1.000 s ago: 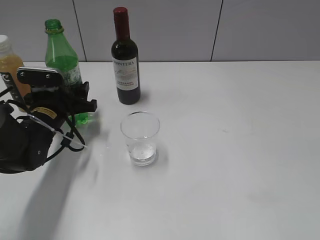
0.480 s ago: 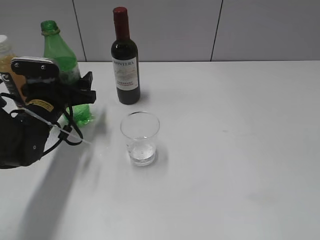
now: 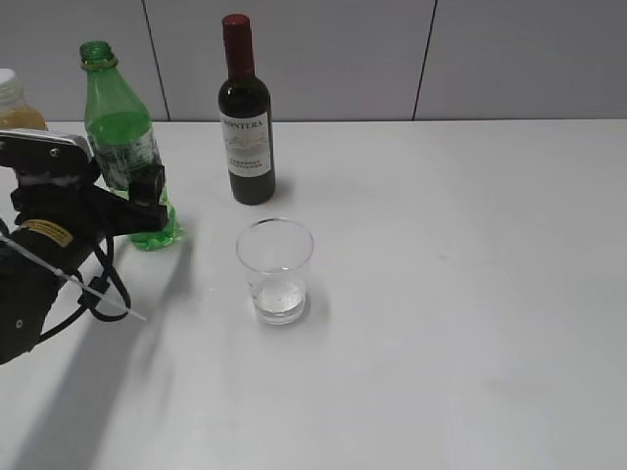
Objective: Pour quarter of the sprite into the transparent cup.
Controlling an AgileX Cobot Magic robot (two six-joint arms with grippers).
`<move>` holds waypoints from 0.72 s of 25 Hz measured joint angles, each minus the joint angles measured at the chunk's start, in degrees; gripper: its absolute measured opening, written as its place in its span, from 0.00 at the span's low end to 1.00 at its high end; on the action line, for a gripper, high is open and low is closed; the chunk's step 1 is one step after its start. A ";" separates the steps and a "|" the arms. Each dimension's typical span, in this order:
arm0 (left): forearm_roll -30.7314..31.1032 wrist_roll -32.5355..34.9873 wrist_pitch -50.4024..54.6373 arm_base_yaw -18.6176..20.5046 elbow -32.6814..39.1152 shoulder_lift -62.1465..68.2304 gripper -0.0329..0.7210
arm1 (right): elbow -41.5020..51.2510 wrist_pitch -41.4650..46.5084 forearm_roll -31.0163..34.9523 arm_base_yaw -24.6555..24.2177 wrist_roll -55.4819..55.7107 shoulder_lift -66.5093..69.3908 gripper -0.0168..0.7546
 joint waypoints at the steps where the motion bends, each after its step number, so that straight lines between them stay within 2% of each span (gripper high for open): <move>1: 0.00 -0.06 0.00 -0.10 0.57 -0.47 0.90 | 0.00 -0.05 0.00 0.00 0.00 0.00 0.79; 12: 0.75 -0.18 0.04 -0.49 7.84 -6.67 0.87 | 0.00 -0.05 0.00 0.00 0.00 0.00 0.79; 18: 0.68 -0.18 2.77 -0.49 8.37 -13.73 0.84 | 0.00 -0.05 0.00 0.00 0.00 0.00 0.79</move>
